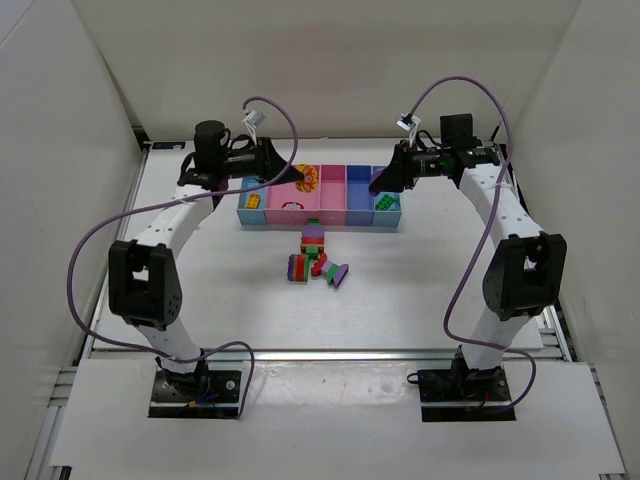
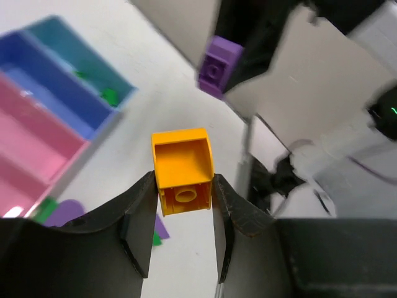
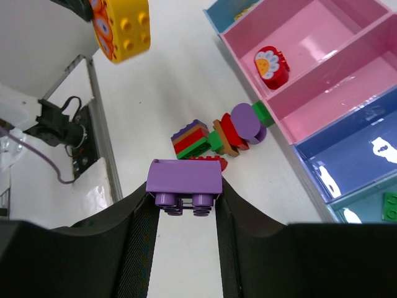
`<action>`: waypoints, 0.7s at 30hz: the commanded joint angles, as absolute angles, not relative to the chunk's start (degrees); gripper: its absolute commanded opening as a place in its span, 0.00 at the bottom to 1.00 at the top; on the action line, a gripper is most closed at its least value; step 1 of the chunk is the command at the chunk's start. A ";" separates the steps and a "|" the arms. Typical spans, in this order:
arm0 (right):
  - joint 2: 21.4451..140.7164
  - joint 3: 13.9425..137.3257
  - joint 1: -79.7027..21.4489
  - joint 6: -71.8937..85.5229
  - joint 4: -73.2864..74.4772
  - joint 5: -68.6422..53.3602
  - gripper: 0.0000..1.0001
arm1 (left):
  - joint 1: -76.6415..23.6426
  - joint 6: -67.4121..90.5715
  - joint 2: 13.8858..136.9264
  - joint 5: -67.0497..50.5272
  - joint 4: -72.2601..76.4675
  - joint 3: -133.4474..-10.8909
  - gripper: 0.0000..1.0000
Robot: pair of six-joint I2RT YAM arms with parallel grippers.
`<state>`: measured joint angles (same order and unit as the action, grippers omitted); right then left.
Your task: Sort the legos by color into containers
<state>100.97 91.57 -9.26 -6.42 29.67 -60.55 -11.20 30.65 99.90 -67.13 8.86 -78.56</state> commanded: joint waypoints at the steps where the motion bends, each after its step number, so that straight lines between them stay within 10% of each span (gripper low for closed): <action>1: 98.79 91.14 -9.58 -6.86 28.56 -56.61 0.00 | -11.34 17.42 93.61 -47.43 -14.29 -81.38 0.10; 9: 100.28 93.07 -10.28 -5.28 27.16 -53.61 0.00 | -10.99 9.14 95.97 -9.62 -28.91 -86.66 0.10; 21: 101.25 93.43 -10.28 -5.36 27.07 -52.65 0.00 | -9.93 6.86 105.38 -0.35 -31.02 -93.51 0.10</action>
